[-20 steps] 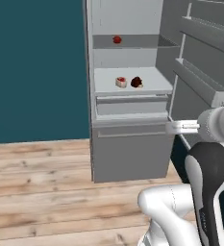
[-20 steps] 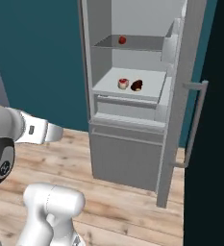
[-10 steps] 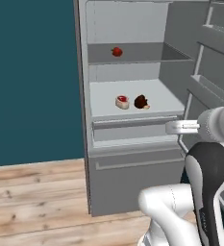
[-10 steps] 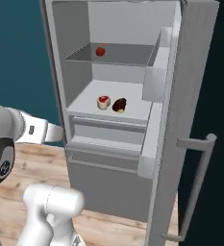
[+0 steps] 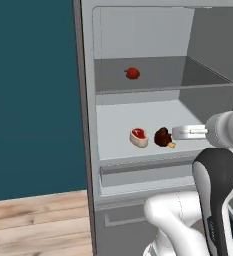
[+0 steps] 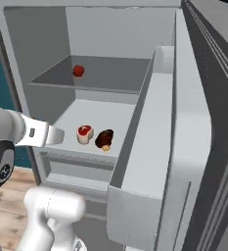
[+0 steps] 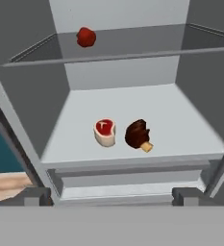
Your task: Gather the garlic and bell pepper from the fridge and place them on a tray on the dining counter. Then gather the steaks from the fridge and place them on the other tray.
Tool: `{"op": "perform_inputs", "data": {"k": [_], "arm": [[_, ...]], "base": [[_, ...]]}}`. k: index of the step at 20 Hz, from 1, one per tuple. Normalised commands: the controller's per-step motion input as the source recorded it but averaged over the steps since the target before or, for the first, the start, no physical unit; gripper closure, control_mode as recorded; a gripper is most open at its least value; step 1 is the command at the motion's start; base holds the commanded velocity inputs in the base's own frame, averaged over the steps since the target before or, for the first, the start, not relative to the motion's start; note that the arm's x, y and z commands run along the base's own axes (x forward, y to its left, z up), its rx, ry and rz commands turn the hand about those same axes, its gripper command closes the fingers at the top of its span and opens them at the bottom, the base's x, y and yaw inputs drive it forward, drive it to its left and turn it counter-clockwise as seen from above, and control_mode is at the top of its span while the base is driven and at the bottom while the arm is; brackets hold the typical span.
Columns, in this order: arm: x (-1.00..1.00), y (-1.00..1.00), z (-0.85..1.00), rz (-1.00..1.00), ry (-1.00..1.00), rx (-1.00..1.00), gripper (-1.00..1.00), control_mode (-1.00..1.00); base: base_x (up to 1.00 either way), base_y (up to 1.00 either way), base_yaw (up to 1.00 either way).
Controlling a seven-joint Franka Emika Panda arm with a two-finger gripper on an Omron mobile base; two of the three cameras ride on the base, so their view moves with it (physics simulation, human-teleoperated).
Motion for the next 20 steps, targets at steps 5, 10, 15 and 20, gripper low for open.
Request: {"op": "perform_inputs", "data": {"k": [5,10,15,20], "arm": [[0.00,0.00,0.00,0.00,0.00,0.00,-1.00,1.00],[0.00,0.00,0.00,0.00,0.00,0.00,-1.00,1.00],[0.00,0.00,0.00,0.00,0.00,0.00,-1.00,1.00],[0.00,0.00,0.00,0.00,0.00,0.00,-1.00,1.00]], "base": [[1.00,-0.21,0.00],[0.84,-0.13,0.00],[0.36,0.00,0.00],[0.14,0.00,0.00]]}}
